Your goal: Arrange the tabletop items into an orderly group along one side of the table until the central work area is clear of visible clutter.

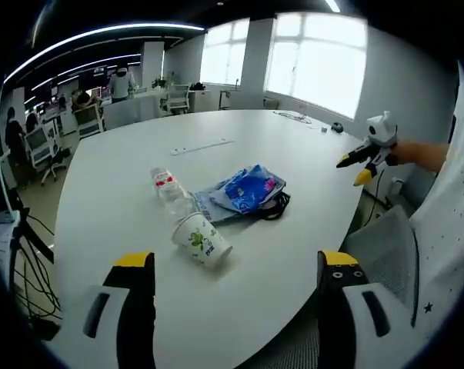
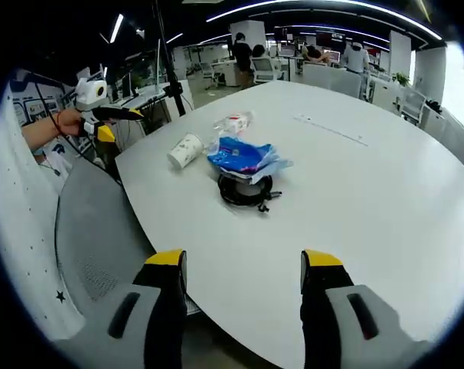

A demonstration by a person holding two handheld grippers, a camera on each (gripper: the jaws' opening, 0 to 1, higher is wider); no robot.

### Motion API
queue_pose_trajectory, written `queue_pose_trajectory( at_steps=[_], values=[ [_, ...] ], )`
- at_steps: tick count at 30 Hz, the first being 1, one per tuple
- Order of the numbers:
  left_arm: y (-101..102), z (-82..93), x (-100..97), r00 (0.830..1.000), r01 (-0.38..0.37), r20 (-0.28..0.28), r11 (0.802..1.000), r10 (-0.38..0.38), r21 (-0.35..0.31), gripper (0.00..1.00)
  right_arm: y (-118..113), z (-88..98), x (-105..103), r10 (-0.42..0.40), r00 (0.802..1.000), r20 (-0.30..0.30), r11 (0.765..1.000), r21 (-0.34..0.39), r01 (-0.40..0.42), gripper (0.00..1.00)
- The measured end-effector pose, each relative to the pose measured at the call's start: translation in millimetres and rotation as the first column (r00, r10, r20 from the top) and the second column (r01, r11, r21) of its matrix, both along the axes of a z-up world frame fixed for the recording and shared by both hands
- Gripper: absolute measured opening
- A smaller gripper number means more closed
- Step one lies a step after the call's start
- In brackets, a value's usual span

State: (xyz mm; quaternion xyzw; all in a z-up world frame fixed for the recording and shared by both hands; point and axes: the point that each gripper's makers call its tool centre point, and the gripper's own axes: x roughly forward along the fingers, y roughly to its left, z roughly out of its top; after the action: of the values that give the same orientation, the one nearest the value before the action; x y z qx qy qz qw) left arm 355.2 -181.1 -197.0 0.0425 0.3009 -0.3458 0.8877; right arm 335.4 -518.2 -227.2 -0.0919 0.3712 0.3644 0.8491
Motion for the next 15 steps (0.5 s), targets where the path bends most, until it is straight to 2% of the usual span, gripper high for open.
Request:
queue_pose_trajectory(
  at_steps=[15],
  values=[
    [-2.8, 1.2, -1.0, 1.000, -0.001, 0.002, 1.000, 0.001, -0.008, 0.89, 0.2, 0.4, 1.2, 0.000, 1.000, 0.003, 1.000, 0.007, -0.001, 0.58]
  ],
)
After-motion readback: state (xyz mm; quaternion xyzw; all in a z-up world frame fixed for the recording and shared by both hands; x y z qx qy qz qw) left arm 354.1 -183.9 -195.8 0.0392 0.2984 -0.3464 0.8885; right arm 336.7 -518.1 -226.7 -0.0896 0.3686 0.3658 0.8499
